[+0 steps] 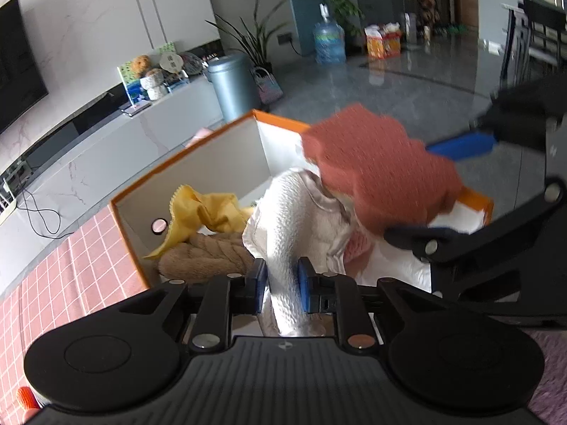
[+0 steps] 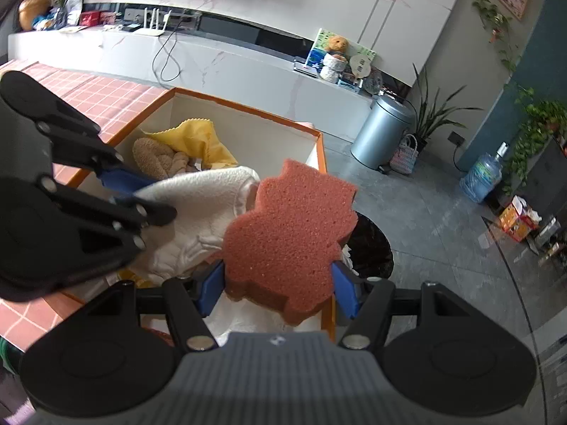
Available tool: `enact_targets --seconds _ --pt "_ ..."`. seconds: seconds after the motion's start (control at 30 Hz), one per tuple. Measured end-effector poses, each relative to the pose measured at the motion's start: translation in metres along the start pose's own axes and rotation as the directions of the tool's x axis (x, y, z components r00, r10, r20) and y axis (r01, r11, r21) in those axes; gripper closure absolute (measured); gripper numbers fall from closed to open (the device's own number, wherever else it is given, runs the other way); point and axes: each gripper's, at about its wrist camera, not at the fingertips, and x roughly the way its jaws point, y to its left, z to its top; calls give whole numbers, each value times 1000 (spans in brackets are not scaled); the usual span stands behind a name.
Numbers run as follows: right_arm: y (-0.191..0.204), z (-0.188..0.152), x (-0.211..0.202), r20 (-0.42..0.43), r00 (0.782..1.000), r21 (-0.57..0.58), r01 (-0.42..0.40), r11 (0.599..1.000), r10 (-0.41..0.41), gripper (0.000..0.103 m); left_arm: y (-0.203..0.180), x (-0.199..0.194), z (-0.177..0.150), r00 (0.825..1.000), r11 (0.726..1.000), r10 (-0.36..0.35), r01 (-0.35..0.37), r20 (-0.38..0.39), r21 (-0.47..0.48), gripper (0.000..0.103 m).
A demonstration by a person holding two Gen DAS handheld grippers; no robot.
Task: Organize soft objects
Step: 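Carry the mitt with the left gripper while the right gripper carries the sponge over the box, then open the left gripper inside the box while the right gripper releases the sponge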
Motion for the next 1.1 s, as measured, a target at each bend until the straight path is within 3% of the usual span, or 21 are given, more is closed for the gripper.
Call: enact_targets --seconds 0.17,0.37,0.53,0.73,0.9,1.1 --pt "8 3 1 -5 1000 -56 -5 998 4 39 1 7 -4 999 1000 23 -23 -35 11 75" --pt "14 3 4 -38 996 -65 -77 995 75 38 -2 7 -5 998 998 40 -38 -47 44 73" --pt "13 3 14 -87 992 -45 -95 994 91 36 3 4 -8 999 999 39 -39 -35 14 46" --pt "14 4 10 -90 993 -63 -86 994 80 31 2 -7 -3 998 997 56 -57 3 48 24" --pt "16 6 4 -88 994 -91 -73 993 65 22 6 -17 1 999 996 51 -53 17 77 19" --pt "12 6 -10 -75 993 -28 -91 995 89 18 13 -36 1 999 996 36 -39 41 75 17"
